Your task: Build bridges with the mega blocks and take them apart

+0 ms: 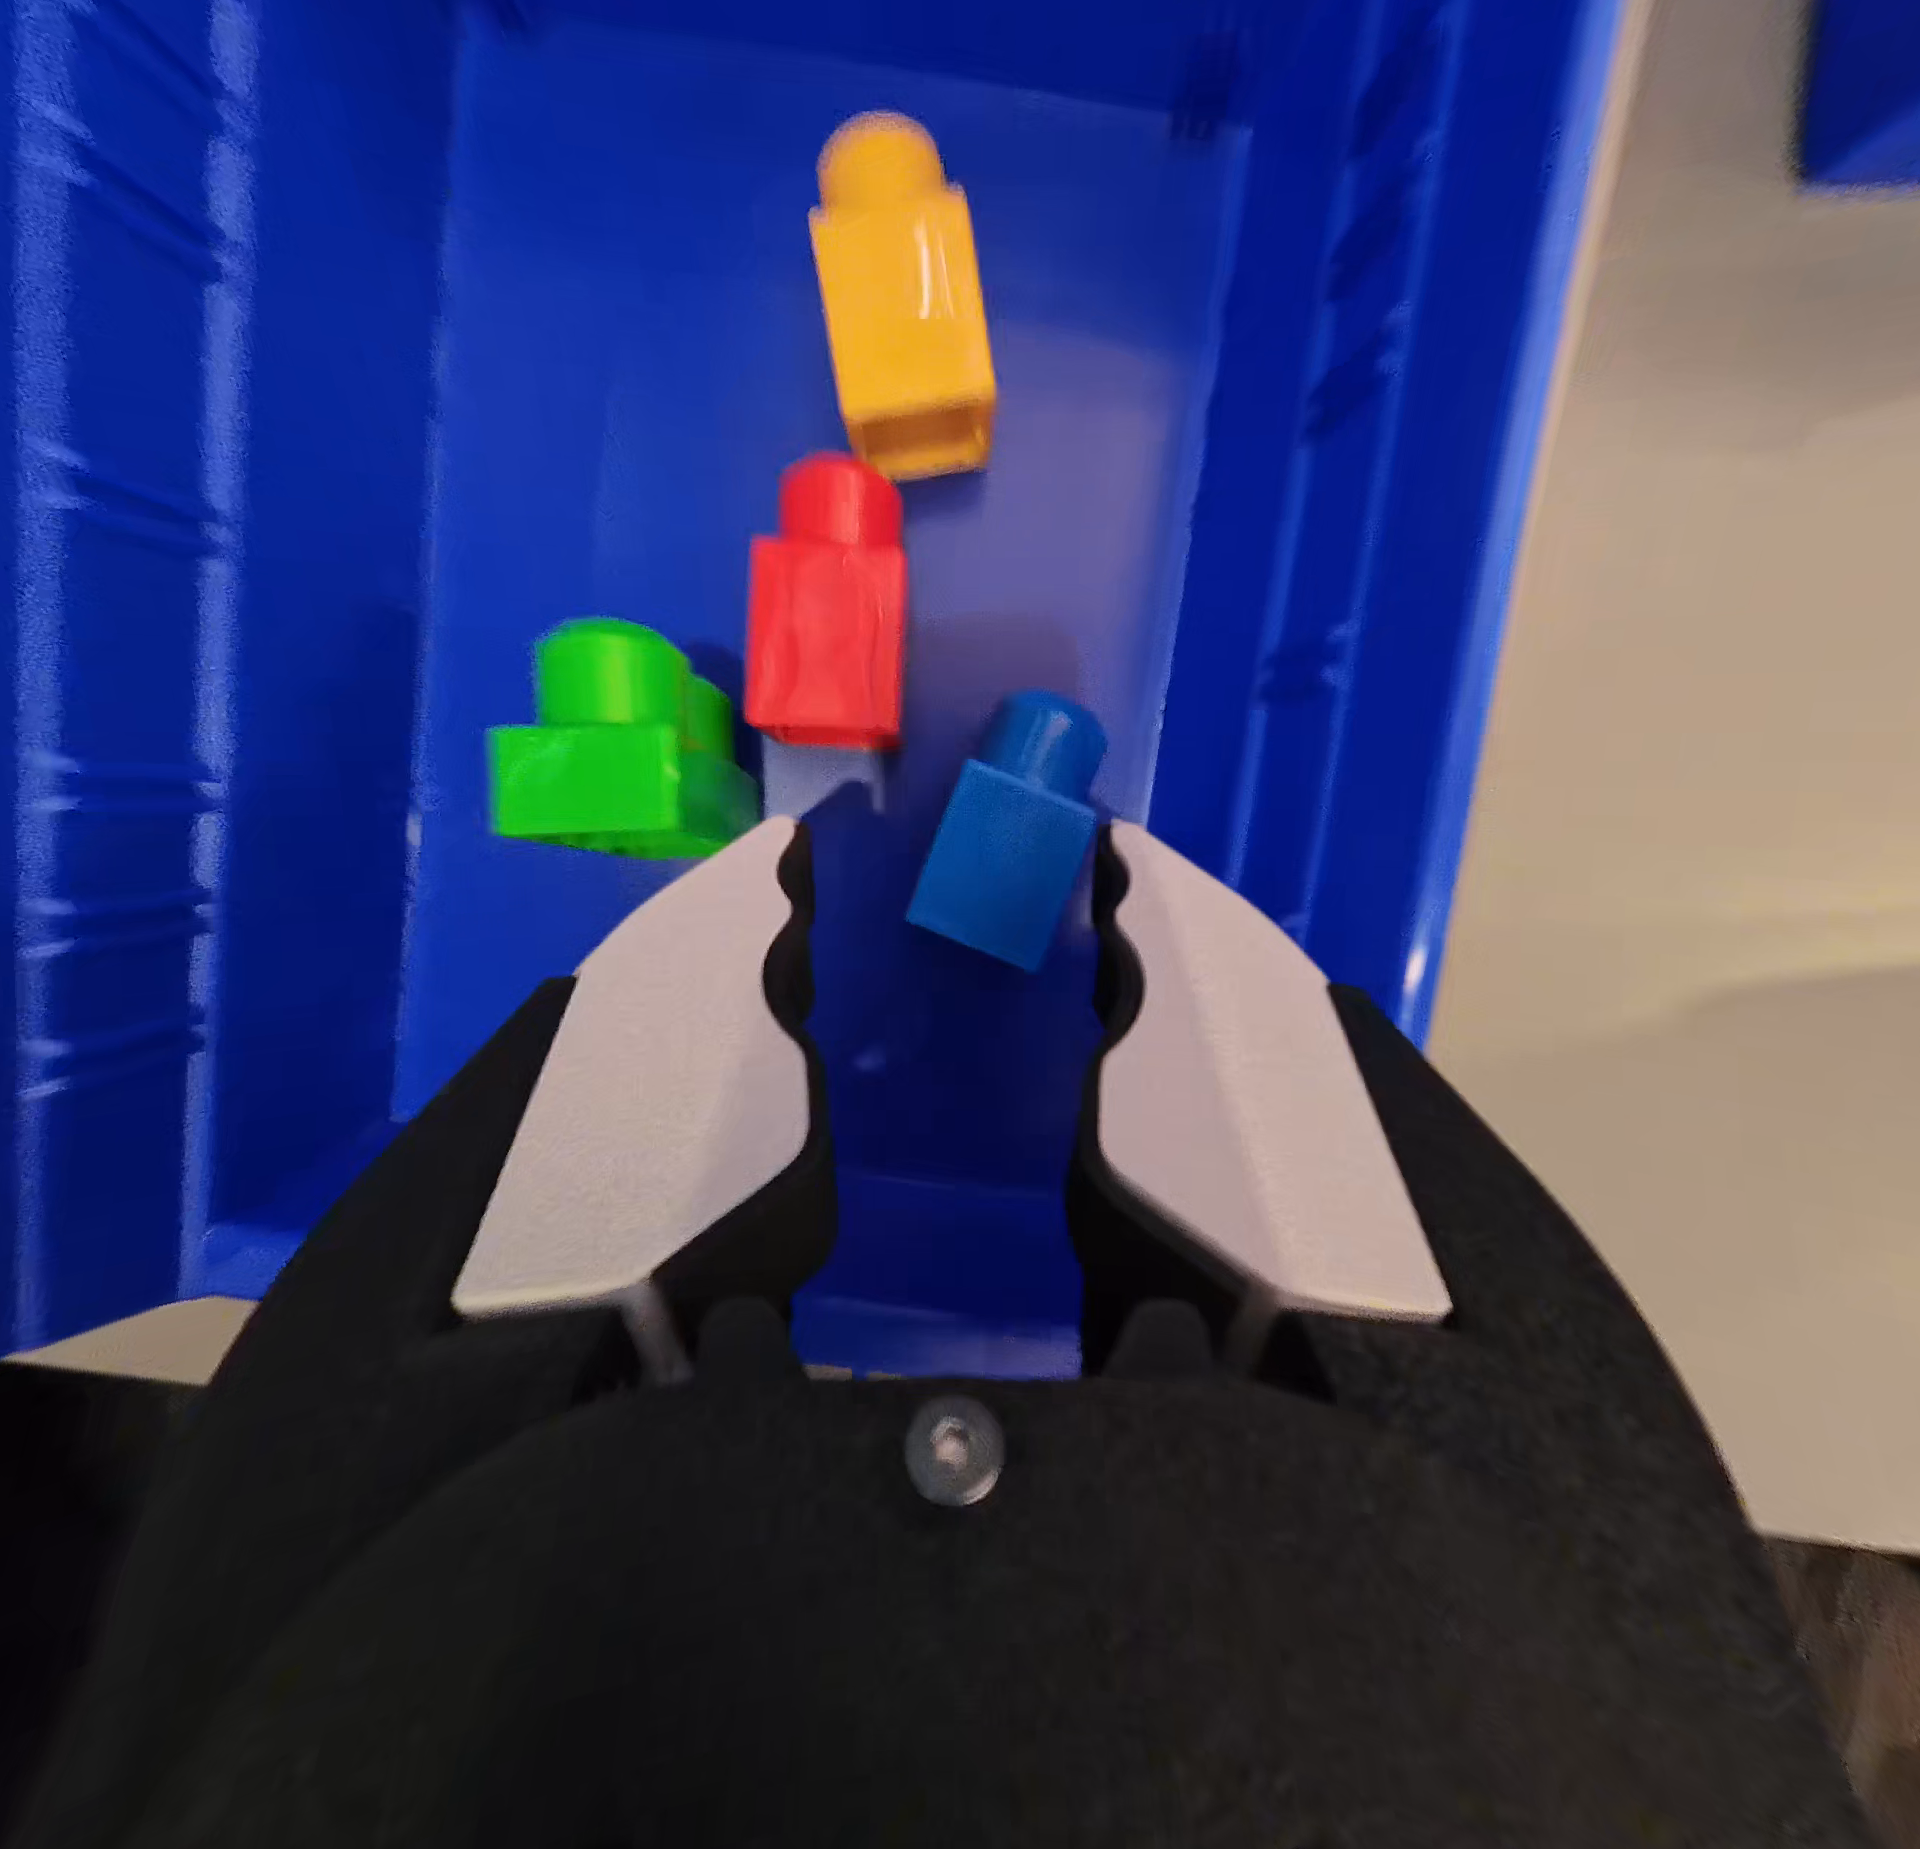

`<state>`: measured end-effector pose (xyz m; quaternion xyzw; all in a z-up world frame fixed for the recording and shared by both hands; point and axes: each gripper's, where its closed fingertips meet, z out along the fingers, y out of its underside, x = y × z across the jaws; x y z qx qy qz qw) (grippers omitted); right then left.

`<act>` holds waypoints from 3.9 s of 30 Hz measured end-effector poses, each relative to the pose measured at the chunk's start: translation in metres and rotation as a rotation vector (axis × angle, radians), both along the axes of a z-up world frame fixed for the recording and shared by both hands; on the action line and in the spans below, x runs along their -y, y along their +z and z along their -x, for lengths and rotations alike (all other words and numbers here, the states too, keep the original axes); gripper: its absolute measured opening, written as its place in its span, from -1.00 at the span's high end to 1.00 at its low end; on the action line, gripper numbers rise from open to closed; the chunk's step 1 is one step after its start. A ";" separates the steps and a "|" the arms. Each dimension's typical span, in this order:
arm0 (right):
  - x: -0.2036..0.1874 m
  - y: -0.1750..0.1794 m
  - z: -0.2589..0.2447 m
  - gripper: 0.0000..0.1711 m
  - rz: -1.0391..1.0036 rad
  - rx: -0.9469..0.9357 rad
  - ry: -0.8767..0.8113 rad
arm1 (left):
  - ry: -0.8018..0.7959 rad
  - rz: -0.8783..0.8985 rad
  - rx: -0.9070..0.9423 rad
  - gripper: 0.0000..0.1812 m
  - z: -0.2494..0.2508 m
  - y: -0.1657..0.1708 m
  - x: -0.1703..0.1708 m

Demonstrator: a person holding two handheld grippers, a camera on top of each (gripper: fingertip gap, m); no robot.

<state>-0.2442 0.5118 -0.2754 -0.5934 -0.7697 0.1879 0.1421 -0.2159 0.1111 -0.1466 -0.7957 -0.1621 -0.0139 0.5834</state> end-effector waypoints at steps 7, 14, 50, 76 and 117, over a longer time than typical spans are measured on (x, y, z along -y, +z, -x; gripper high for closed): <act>0.201 0.129 -0.018 0.18 0.361 -0.490 0.609 | -0.034 -0.073 -0.012 0.60 -0.003 0.026 -0.020; 0.359 0.149 -0.055 0.14 0.666 -0.509 0.993 | -0.076 -0.112 -0.057 0.60 -0.020 0.047 -0.043; -0.007 -0.008 -0.008 0.56 0.011 0.053 0.055 | 0.011 -0.046 -0.015 0.60 -0.004 0.019 0.023; 0.358 0.161 -0.090 0.40 0.617 -0.504 1.094 | -0.246 0.043 -0.099 0.60 -0.068 0.023 -0.044; 0.076 0.136 0.015 0.51 0.202 -0.638 0.166 | 0.783 0.573 -0.056 0.42 -0.085 0.016 0.455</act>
